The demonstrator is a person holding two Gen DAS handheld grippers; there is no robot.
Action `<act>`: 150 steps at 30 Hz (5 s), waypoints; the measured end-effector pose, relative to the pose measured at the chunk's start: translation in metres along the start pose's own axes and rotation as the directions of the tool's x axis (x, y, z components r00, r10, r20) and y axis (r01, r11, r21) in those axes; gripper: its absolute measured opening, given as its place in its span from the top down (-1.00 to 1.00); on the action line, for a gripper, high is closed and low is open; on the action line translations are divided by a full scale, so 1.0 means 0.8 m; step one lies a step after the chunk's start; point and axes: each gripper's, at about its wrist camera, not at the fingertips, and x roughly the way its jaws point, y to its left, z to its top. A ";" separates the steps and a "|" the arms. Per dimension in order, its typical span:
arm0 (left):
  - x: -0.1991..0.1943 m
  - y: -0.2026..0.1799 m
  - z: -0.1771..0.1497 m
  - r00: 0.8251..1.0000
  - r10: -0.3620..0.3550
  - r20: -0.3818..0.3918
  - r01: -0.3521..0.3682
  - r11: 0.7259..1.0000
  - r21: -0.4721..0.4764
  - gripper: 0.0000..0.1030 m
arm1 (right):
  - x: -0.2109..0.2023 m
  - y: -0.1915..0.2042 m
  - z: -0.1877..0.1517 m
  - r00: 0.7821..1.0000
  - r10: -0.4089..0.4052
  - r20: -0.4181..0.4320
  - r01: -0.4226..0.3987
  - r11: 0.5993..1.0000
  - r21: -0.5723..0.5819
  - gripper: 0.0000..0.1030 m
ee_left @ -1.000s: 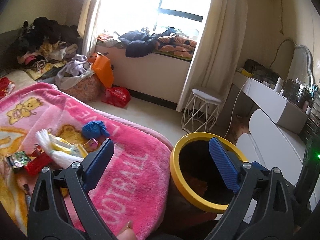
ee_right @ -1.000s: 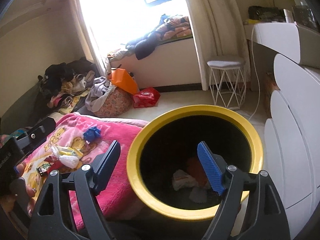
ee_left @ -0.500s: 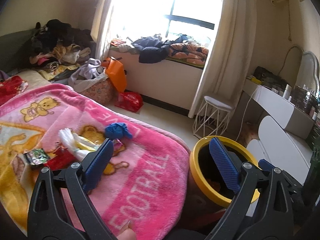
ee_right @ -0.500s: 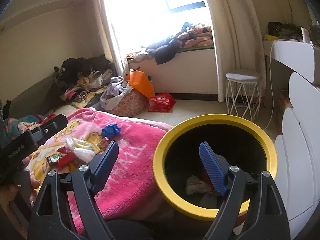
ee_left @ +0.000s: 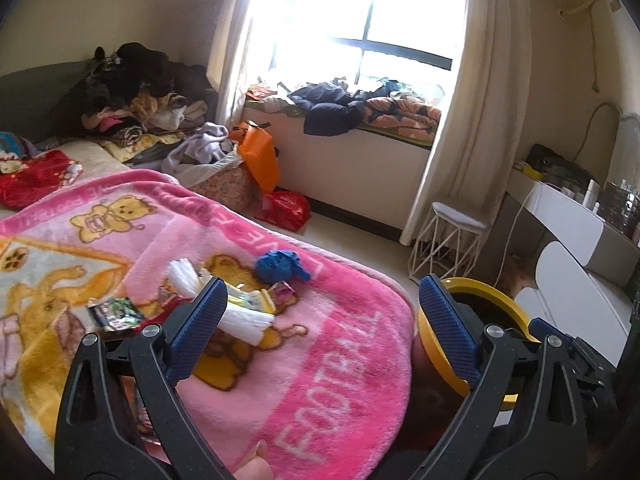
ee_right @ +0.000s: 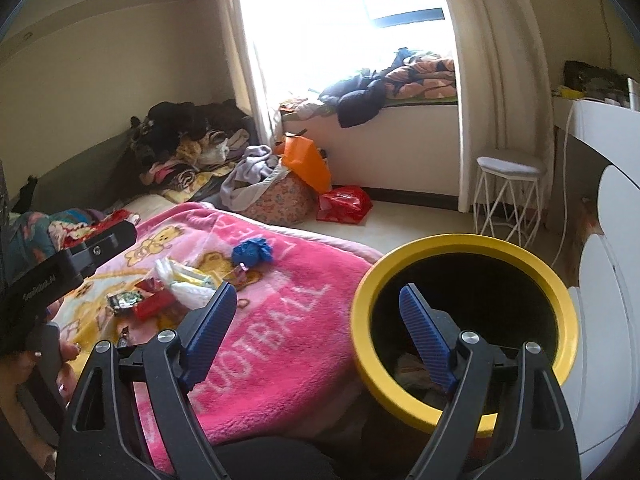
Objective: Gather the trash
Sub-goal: 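Move both open tools back toward the remaining trash on the blanket, then grasp the snack wrapper with the left tool while the right tool grasps the white mesh bundle, then carry the snack wrapper and white mesh bundle over the yellow bin with both tools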
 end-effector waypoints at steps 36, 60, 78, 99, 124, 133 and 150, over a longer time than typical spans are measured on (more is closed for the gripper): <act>-0.017 0.158 0.006 0.977 0.214 -0.009 -0.213 0.966 -0.144 -0.72 | 0.117 0.157 -0.003 0.971 0.157 -0.178 -0.199 0.948 -0.248 -0.58; 0.016 0.239 -0.041 0.951 0.252 -0.178 -0.293 0.916 -0.273 -0.39 | 0.223 0.180 -0.009 0.950 0.119 -0.290 -0.213 0.924 -0.317 -0.50; 0.045 0.248 -0.053 0.951 0.201 -0.237 -0.274 0.901 -0.337 0.18 | 0.253 0.200 -0.035 0.912 0.105 -0.396 -0.282 0.863 -0.420 0.80; 0.042 0.233 -0.050 0.953 0.185 -0.242 -0.256 0.916 -0.308 0.88 | 0.170 0.183 -0.022 0.892 0.248 -0.379 -0.366 0.887 -0.281 0.86; -0.008 0.165 0.008 0.990 0.099 -0.103 -0.120 0.969 -0.217 0.89 | 0.093 0.141 -0.031 0.908 0.240 -0.344 -0.337 0.905 -0.258 0.86; -0.015 0.149 0.016 0.993 0.082 -0.082 -0.098 0.974 -0.206 0.89 | 0.069 0.121 -0.015 0.920 0.261 -0.293 -0.334 0.913 -0.235 0.86; -0.022 0.116 0.023 0.998 0.025 -0.060 -0.036 0.984 -0.175 0.89 | 0.031 0.065 0.013 0.952 0.235 -0.196 -0.266 0.952 -0.152 0.86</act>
